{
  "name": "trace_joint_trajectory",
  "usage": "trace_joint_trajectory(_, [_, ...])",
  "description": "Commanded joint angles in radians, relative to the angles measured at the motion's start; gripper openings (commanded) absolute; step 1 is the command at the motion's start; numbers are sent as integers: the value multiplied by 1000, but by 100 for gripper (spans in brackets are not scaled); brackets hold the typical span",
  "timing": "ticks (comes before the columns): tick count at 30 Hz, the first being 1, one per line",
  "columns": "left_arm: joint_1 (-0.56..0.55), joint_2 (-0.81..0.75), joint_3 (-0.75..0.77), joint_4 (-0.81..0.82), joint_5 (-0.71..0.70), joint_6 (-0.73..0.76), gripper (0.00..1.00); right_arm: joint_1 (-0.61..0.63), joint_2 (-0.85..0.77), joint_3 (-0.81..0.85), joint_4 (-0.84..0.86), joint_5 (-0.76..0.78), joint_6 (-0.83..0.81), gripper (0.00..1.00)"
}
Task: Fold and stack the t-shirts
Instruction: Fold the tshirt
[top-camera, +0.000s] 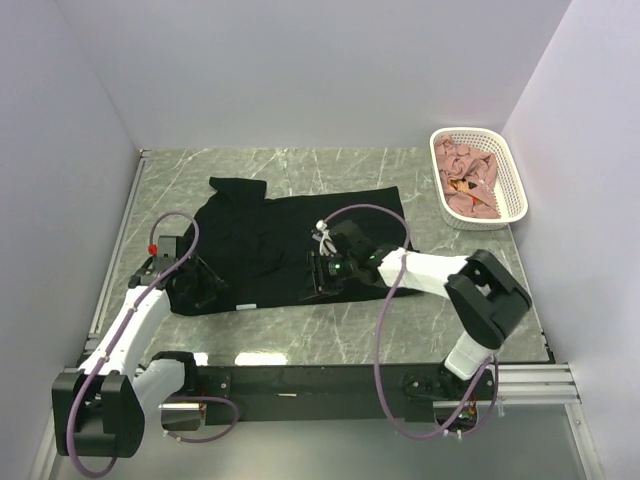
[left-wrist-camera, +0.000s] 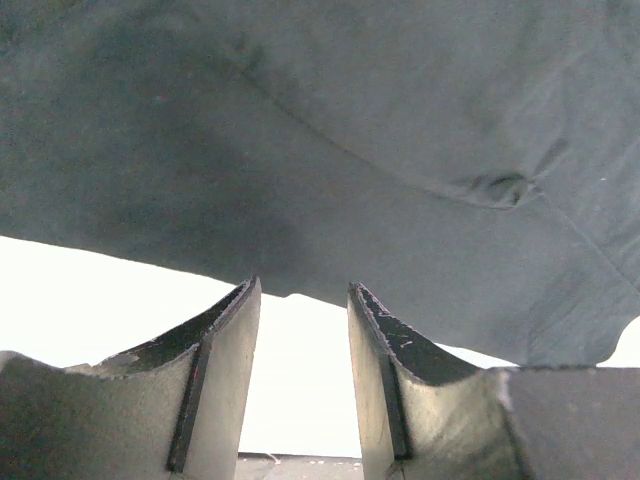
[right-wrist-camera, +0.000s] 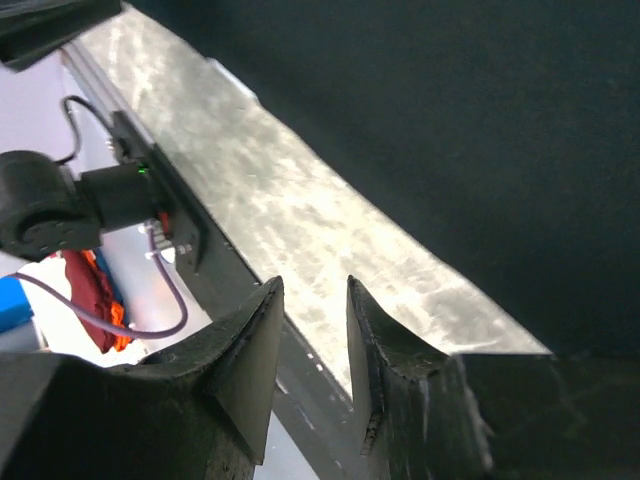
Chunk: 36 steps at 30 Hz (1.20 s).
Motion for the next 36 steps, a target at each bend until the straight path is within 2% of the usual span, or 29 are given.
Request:
trace_joint_trajectory(1, [-5, -9, -7, 35, -3, -19, 46, 0, 57, 19, 77, -34, 26, 39])
trace_joint_trajectory(6, [-5, 31, 55, 43, -71, 21, 48, -6, 36, 47, -95, 92, -79, 39])
trace_joint_trajectory(10, [-5, 142, 183, 69, -146, 84, 54, -49, -23, 107, -241, 277, -184, 41])
trace_joint_trajectory(11, [-5, 202, 208, 83, -166, 108, 59, -60, -26, 122, -294, 308, -204, 41])
trace_joint_trajectory(14, [-5, 334, 326, 86, -215, 156, 62, -97, -6, 199, -407, 466, -274, 45])
trace_joint_trajectory(17, [-5, 446, 418, 92, -237, 196, 62, -144, 22, 260, -466, 543, -307, 45])
trace_joint_trajectory(22, [-5, 590, 495, 79, -240, 219, 62, -207, 49, 266, -509, 574, -300, 46])
trace_joint_trajectory(27, [-7, 618, 451, 78, -221, 208, 63, -207, 54, 193, -506, 574, -261, 47])
trace_joint_trajectory(36, [-5, 589, 277, 92, -240, 164, 63, -209, 27, 17, -448, 537, -185, 49])
